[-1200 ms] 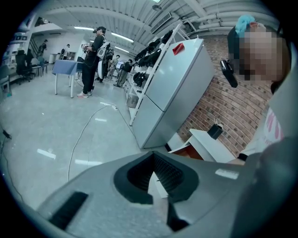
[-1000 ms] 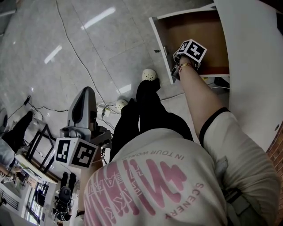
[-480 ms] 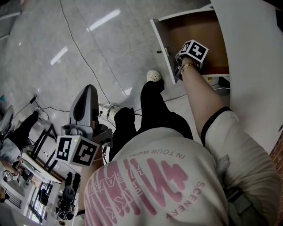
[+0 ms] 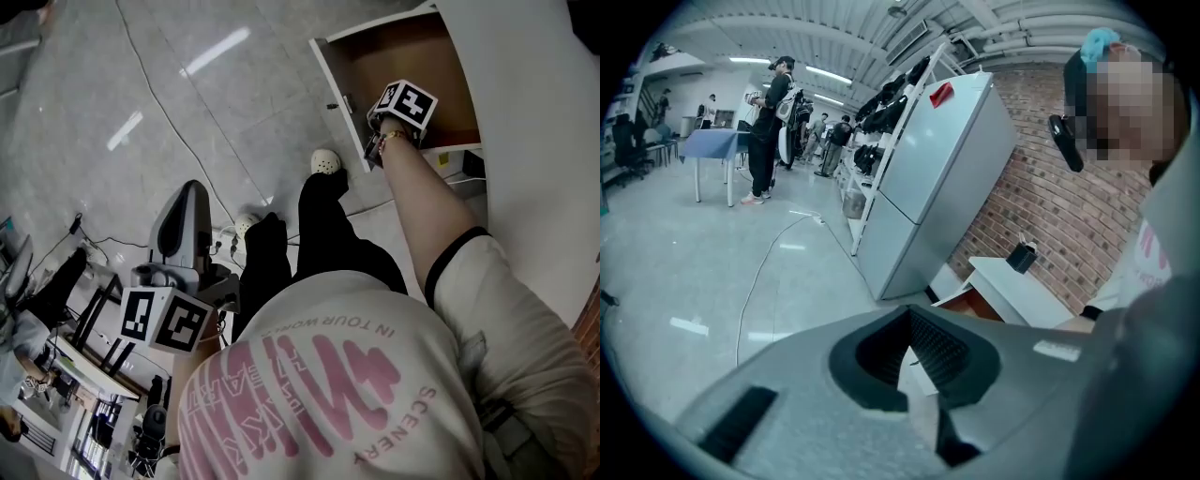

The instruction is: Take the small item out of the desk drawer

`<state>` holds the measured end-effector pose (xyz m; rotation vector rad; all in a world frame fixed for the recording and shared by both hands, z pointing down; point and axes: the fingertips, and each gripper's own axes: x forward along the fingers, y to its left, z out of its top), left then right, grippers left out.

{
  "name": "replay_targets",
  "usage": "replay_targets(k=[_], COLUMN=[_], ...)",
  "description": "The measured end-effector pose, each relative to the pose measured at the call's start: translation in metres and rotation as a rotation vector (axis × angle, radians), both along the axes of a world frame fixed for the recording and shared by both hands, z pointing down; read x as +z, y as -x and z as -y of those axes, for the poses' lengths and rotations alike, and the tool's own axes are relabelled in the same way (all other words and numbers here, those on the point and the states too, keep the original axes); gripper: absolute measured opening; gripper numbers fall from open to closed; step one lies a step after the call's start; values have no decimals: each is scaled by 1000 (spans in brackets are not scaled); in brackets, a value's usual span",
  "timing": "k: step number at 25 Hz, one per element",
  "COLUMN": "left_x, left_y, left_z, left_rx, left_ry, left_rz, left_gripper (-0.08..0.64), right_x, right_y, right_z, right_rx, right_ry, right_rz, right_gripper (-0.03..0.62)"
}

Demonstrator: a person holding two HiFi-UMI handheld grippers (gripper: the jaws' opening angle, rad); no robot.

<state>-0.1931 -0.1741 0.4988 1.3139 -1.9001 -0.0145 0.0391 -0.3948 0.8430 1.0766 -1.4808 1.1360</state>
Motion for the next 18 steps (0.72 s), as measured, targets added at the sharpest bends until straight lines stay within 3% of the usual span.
replay_targets(k=[18], left_x=[-17], left_y=[-2], left_z=[-17], left_rx=[54], left_ry=[-145], left_rz=[-45], left_gripper=[5], right_x=[-75], right_y=[5], right_z=[-13], right_rx=[53], right_ry=[-132], right_rz=[80], right_gripper=[129])
